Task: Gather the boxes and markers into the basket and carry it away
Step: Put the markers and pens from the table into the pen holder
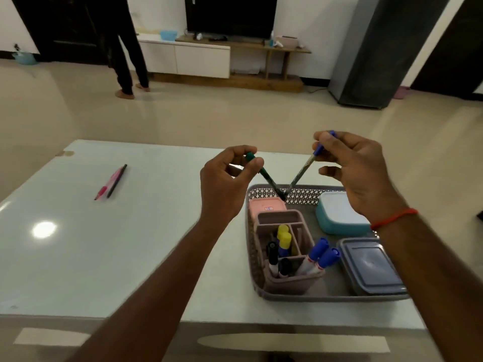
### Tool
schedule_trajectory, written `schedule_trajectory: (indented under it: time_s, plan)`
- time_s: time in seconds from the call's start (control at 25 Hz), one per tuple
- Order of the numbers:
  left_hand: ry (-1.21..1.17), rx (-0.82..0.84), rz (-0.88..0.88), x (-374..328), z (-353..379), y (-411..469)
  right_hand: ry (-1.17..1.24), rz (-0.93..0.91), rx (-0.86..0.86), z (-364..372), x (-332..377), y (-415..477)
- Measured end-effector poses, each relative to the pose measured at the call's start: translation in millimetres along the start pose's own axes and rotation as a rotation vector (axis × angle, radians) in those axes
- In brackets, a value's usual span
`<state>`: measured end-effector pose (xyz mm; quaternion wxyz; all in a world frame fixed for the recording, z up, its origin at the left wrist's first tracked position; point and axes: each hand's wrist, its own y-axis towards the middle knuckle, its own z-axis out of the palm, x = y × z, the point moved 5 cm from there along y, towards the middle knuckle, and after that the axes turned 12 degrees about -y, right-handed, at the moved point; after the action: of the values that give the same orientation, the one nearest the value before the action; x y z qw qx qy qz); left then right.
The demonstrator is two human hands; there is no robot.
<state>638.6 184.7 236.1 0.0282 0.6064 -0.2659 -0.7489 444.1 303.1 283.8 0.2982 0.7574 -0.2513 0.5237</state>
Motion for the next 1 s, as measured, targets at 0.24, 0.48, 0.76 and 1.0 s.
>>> schedule_trajectory:
  time_s: [0.24, 0.48, 0.76, 1.0]
  plan:
    - [0.053, 0.065, -0.007, 19, 33, -6, -0.274, -0.142, 0.073, 0, -14, 7]
    - [0.145, 0.19, 0.019, 31, 50, -17, -0.488, -0.131, 0.308, 11, -37, 8]
    - [0.332, 0.388, 0.001, 33, 45, -14, -0.676, -0.27, 0.234, 8, -24, 7]
    - [0.424, 0.254, -0.066, 32, -34, 10, -0.577, -0.468, 0.192, 60, 26, -15]
